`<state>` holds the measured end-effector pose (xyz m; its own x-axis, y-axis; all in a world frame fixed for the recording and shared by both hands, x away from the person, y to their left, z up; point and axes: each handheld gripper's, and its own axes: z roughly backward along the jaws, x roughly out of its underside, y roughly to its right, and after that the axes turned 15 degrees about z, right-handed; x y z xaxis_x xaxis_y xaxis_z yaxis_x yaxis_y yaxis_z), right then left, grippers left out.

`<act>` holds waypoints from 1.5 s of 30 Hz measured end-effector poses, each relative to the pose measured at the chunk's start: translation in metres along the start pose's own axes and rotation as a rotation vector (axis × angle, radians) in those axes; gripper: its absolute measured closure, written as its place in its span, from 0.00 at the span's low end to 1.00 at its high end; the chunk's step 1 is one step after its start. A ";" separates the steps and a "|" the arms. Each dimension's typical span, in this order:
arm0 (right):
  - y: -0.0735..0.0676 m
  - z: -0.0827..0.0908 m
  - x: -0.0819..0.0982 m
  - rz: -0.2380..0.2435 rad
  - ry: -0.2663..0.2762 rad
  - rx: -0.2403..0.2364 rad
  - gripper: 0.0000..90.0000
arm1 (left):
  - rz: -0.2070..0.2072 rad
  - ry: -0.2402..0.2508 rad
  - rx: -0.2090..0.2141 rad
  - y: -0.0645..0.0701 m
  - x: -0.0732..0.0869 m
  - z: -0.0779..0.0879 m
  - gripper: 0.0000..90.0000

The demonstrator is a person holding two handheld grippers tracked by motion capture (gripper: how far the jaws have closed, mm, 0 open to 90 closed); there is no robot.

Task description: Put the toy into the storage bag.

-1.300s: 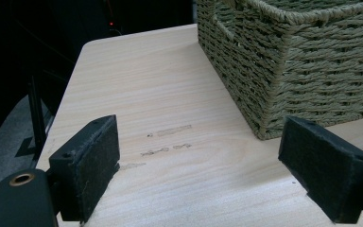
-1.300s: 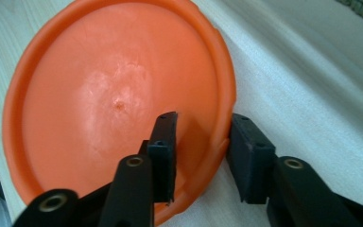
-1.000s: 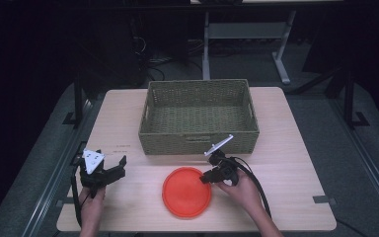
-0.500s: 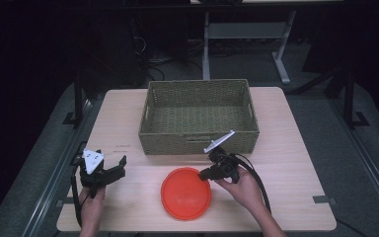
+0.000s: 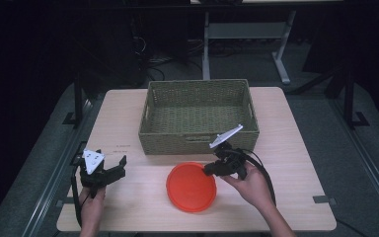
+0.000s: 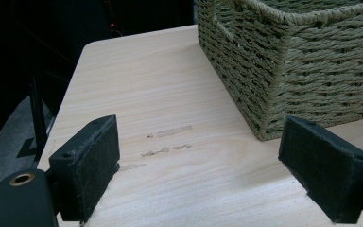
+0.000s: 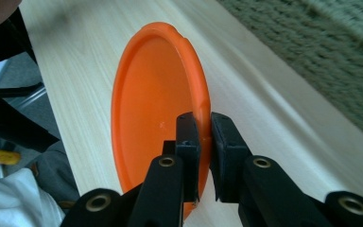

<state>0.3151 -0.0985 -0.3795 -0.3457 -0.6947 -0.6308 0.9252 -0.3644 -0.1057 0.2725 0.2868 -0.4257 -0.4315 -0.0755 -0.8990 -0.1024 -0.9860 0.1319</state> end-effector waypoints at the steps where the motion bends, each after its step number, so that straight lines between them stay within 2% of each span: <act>1: 0.000 0.000 0.000 0.000 0.000 0.000 0.91 | 0.000 0.000 0.000 0.000 0.000 0.000 0.14; 11: 0.003 0.031 -0.005 0.003 0.012 0.051 0.91 | -0.010 0.003 0.000 0.000 0.000 0.000 0.14; 17: 0.007 0.042 -0.011 0.008 0.004 0.074 0.91 | 0.009 0.009 0.000 0.001 0.000 0.000 0.14; 31: 0.022 0.076 -0.036 0.016 -0.002 0.127 0.91 | 0.011 0.008 -0.002 0.000 0.000 0.000 0.14; 34: 0.027 0.087 -0.044 0.013 0.005 0.143 0.91 | 0.011 0.008 -0.002 0.000 0.000 0.000 0.14; 45: 0.041 0.108 -0.060 -0.006 0.028 0.167 0.91 | 0.009 0.006 -0.003 0.000 0.000 0.001 0.14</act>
<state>0.3564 -0.1387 -0.2632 -0.3448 -0.6754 -0.6519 0.8832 -0.4686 0.0183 0.2719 0.2872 -0.4252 -0.4266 -0.0853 -0.9004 -0.0958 -0.9857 0.1388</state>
